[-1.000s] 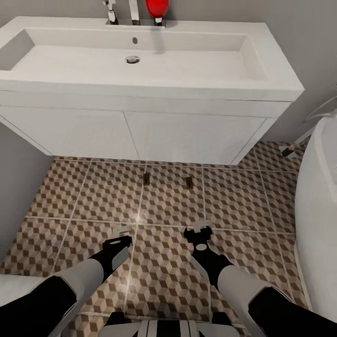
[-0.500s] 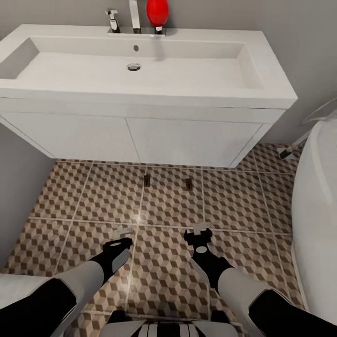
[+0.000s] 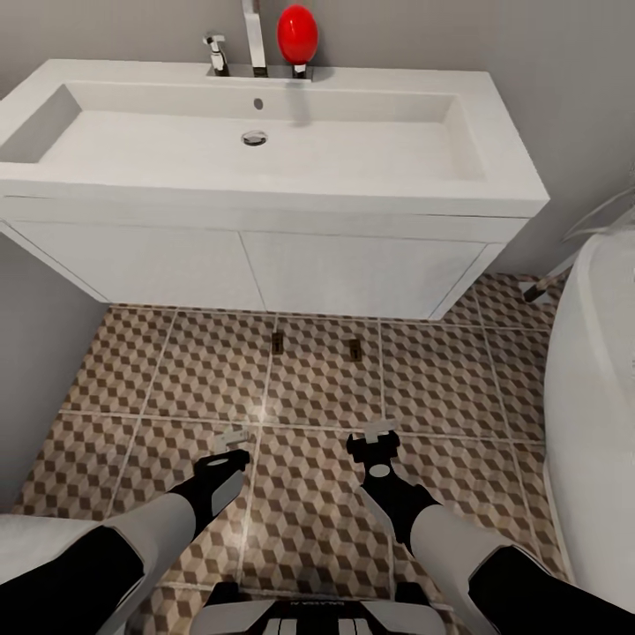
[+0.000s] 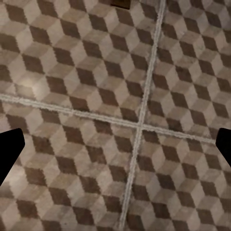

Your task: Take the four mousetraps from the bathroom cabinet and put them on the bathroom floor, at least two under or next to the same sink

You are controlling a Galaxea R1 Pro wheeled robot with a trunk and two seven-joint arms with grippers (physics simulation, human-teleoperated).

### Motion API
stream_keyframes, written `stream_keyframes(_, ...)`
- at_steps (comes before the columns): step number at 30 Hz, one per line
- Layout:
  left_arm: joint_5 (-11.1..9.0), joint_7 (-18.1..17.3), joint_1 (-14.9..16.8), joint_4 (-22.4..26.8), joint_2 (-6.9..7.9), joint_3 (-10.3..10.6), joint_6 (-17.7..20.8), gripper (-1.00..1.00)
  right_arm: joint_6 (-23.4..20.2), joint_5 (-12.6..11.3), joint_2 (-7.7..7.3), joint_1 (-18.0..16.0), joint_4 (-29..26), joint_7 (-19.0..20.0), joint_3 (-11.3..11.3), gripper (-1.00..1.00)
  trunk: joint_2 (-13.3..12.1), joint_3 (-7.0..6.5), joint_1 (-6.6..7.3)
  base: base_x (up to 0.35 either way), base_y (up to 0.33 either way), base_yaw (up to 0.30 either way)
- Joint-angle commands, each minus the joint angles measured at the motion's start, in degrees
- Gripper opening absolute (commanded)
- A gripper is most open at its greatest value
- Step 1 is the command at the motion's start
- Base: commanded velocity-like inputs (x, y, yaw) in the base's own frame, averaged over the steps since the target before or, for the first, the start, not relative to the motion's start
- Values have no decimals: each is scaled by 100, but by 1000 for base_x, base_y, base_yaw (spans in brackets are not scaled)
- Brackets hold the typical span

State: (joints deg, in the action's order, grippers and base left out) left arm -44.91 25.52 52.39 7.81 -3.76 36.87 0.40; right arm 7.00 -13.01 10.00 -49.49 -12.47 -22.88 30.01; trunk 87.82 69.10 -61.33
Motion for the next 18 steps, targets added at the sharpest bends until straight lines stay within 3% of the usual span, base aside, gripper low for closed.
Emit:
stream_keyframes(1,-45,31,-2,7,2,49,4,100,30,-62,0,-5,8,-24,48,100,-40,-16,23,0,0,0)
stream_keyframes(18,-45,26,-24,10,0,49,4,100,30,-62,0,0,8,-24,48,100,-722,-321,396,0,0,0)
